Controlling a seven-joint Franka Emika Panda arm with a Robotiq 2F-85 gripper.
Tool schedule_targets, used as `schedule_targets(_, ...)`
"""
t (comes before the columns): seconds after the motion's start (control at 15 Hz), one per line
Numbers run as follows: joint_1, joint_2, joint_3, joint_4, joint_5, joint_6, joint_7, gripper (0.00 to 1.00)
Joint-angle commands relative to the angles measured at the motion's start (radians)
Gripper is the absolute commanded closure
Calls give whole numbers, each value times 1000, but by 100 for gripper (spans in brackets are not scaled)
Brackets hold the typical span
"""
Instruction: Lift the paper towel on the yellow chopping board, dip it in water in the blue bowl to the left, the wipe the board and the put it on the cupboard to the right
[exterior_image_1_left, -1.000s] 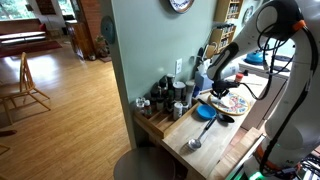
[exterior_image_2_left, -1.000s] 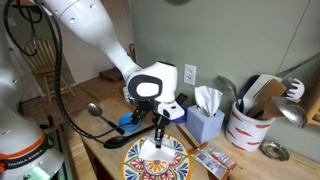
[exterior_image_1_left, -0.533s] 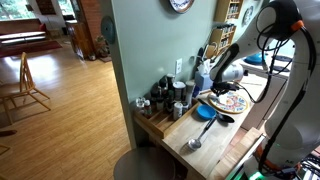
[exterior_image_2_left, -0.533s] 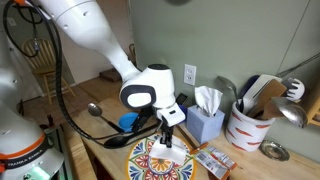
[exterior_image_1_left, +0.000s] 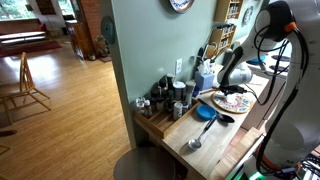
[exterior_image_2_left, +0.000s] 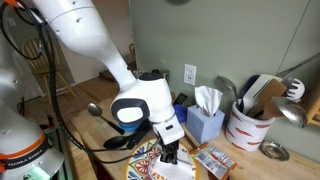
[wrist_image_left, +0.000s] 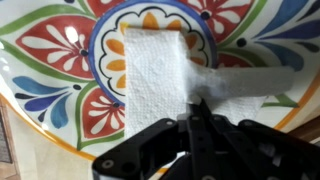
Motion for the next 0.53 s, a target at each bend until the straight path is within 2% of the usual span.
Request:
schedule_targets(0.0, 9, 33, -39, -37, 27, -30, -27, 99)
schedule_targets(0.27, -10, -26, -15, -58, 37, -107, -75, 99)
schedule_targets(0.47, 1, -55, -32, -60, -7, -210, -79, 99)
